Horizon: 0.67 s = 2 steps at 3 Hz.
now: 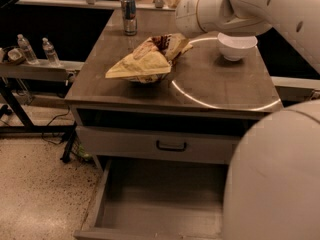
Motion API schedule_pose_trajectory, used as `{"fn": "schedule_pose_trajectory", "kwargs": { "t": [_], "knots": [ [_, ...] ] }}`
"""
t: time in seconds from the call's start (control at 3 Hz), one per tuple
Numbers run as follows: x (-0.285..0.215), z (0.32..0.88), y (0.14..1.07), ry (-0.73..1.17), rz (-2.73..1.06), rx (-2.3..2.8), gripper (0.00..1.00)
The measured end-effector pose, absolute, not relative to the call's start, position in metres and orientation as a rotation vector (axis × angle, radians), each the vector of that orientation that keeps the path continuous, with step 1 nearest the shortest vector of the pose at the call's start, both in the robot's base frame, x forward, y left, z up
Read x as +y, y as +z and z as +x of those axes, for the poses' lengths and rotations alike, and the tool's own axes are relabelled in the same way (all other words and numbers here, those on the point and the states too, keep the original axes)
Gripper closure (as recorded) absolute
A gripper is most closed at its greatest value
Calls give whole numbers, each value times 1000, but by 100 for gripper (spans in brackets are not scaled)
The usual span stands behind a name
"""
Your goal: Pick brown chip bag from middle drawer and place on counter
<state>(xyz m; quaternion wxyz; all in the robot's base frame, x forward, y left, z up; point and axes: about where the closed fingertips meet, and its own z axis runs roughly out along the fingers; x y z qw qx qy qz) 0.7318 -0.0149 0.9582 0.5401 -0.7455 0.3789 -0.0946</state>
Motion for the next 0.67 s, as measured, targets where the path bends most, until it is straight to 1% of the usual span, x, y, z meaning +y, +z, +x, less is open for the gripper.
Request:
{"fn": "schedule_pose_trajectory", "kwargs": {
  "t": [0.33,0.67],
  "knots": [
    [-32,710,969,-244,-1757,936,0],
    [-64,675,990,-306,-1731,1000,0]
  ]
}}
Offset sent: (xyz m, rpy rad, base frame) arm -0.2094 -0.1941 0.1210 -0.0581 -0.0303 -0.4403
